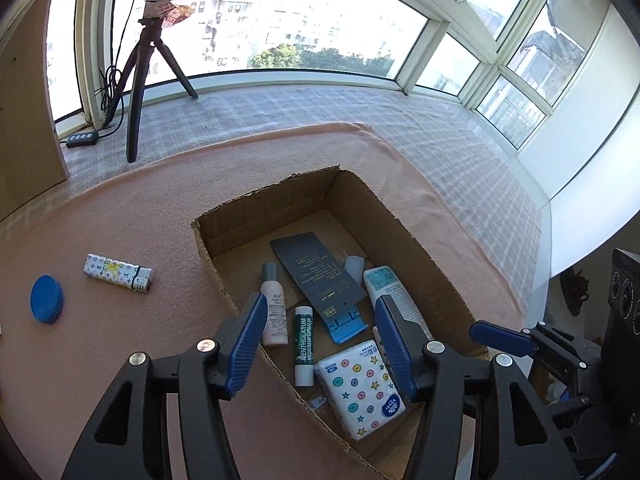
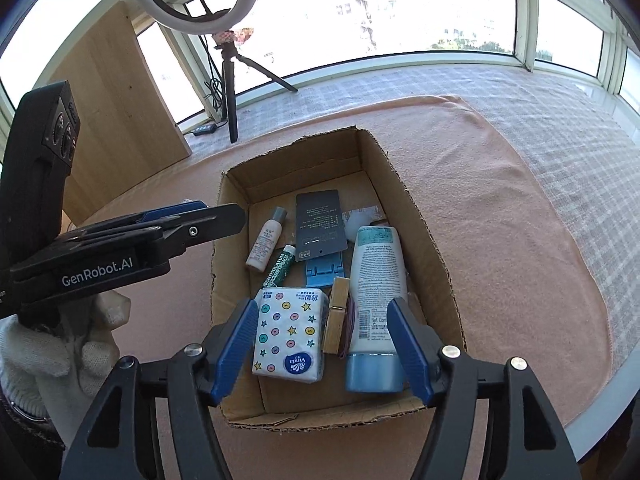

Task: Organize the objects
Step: 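Carry both items into the box and open the left and right grippers, then move the left gripper to the blue tin while the right gripper moves to the lighter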

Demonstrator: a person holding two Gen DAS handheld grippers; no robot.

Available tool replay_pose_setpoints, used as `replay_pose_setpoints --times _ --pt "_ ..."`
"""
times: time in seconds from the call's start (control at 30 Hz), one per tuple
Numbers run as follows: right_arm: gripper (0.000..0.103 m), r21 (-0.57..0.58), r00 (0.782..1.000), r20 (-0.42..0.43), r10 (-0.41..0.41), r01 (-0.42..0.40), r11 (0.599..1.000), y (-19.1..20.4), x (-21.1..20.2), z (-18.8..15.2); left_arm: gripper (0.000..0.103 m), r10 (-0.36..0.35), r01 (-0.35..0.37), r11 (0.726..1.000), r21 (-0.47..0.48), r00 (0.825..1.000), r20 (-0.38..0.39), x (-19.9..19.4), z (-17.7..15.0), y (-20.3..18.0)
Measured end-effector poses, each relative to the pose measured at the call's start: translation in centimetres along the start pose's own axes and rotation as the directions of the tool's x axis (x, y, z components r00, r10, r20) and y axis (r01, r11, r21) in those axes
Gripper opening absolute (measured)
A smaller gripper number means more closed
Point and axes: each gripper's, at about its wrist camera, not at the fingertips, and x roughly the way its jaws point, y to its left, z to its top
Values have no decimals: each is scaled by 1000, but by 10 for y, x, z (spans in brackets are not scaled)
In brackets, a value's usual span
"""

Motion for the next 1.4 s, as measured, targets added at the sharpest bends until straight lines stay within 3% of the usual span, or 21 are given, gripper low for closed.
replay_pose_setpoints --times 0.63,1.4 --pt "63 -8 999 -18 38 -38 999 30 8 1 60 13 -12 998 -63 1000 22 -29 -13 41" --pt "63 -103 981 -105 166 -176 979 129 47 9 60 139 -134 960 -247 990 3 -80 -64 174"
